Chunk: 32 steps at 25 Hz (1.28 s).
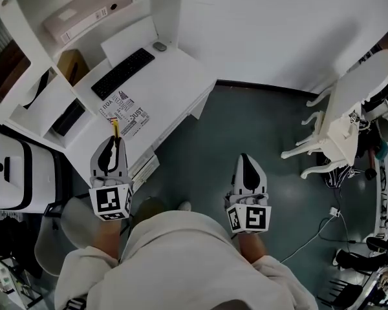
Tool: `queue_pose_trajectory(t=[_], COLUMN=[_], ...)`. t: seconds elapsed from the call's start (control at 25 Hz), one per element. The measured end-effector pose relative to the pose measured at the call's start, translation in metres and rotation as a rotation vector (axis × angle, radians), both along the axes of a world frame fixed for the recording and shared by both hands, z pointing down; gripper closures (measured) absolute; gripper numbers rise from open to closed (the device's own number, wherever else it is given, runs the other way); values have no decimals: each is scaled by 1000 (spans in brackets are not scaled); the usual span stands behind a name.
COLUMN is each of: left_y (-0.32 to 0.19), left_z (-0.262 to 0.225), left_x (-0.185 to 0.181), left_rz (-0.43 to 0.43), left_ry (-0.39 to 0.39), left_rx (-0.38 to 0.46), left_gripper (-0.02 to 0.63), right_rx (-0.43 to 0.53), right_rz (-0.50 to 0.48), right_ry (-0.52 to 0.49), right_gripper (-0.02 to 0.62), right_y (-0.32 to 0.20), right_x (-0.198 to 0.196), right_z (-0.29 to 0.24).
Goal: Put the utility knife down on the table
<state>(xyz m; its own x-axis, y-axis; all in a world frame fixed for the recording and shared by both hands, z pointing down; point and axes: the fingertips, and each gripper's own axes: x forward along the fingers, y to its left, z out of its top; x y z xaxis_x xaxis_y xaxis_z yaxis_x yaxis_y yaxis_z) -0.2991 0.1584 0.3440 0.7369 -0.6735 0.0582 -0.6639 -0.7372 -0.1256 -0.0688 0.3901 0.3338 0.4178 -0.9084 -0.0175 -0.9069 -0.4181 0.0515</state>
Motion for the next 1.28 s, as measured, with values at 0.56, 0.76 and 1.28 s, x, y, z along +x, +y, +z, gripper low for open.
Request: queue_pose_trajectory(t=[0.56,0.76,1.28], left_y=[-37,-75,-184], left_z=[13,20,53], left_x=[44,79,174], left_rz=[-19,-3,64], left_ry=[-1,1,-21], left_rx=[3,5,-58], left_gripper=[543,543,543], right_rx=[-12,-29,-62], right_rz=[-26,-24,-19], right_ry=[3,24,40], right_gripper=[592,592,592], right_y=[-41,-81,-216], right_x=[44,73,148], right_z=[13,11,7])
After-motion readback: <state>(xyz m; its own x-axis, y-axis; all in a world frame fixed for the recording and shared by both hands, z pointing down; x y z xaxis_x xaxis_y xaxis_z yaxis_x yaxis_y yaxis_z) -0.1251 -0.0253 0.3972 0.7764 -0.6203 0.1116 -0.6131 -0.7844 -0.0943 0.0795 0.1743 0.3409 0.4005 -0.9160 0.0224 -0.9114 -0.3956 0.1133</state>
